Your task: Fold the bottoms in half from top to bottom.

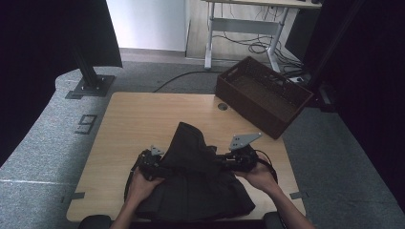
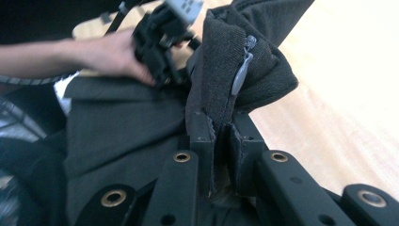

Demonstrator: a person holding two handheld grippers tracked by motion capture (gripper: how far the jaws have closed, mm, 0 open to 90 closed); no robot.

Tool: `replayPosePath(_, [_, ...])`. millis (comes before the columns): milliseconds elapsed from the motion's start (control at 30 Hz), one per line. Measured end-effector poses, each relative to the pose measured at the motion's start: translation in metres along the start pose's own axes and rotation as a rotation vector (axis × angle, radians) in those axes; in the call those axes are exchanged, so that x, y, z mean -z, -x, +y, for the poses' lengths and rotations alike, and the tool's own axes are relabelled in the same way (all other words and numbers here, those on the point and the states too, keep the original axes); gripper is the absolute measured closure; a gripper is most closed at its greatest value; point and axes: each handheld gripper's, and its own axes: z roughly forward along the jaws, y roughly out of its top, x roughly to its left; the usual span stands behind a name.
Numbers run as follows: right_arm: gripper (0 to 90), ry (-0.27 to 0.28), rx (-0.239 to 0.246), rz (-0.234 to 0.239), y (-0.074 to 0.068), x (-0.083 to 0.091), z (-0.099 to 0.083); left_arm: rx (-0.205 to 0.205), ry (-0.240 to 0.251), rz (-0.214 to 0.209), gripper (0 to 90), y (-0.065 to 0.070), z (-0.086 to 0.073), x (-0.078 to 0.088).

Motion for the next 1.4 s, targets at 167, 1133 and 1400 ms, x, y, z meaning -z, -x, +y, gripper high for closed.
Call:
replayPosePath(167, [81.5, -0.049, 0.003, 0.041, -0.009, -0.006, -0.015, -0.021, -0.050, -0.060, 4.9, -0.009, 0.002, 0.009])
replayPosePath(1133, [81.1, -0.199, -0.067, 0.004, 0.011, -0.068, -0.067, -0.036, -0.071, -0.015, 6.7, -0.032, -0.011, 0.021])
replayPosePath(1400, [80.8, -0.206, -0.058, -0.100, 0.038, -0.083, -0.049, -0.001, -0.082, -0.011, 7.9, -0.053, 0.003, 0.019])
